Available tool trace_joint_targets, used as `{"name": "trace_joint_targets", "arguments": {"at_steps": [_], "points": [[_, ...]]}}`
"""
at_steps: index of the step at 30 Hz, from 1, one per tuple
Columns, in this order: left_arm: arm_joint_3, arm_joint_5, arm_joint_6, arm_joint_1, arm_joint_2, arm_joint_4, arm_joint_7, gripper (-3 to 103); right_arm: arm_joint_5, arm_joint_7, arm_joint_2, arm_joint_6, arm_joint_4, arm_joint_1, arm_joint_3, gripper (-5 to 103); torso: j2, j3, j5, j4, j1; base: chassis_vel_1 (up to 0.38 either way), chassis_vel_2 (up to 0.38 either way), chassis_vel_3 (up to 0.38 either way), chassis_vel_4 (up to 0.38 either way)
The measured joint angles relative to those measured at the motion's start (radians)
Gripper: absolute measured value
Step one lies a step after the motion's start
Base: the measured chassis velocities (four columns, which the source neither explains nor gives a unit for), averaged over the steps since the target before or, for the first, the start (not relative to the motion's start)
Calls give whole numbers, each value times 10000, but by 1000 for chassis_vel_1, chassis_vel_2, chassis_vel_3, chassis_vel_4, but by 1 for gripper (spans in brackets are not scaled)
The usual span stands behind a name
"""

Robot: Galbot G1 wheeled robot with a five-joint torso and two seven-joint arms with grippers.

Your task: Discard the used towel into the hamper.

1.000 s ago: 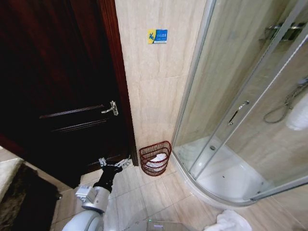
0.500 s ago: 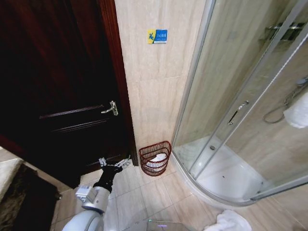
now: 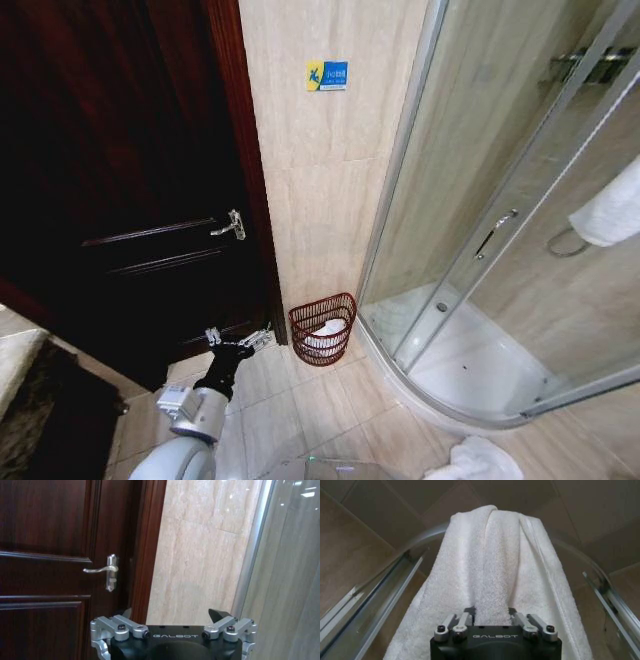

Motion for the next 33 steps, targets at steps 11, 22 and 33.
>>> {"name": "trace_joint_targets", "arguments": {"at_steps": [11,22,33], "points": [[0,0,0,0,0,0,0,100,879,-140,-484,-129,250,-514,357,8,1,0,-1,0,0,0,0,0,0],[0,0,0,0,0,0,0,100,1719,-271,-673,52,999,-2232,1577,8,2,1,-4,2,1,0,0,0,0],[0,0,0,0,0,0,0,100,2418,-546,113,461,3015,-5695,4964,8,5,1,0,1,1,0,0,0,0]]}}
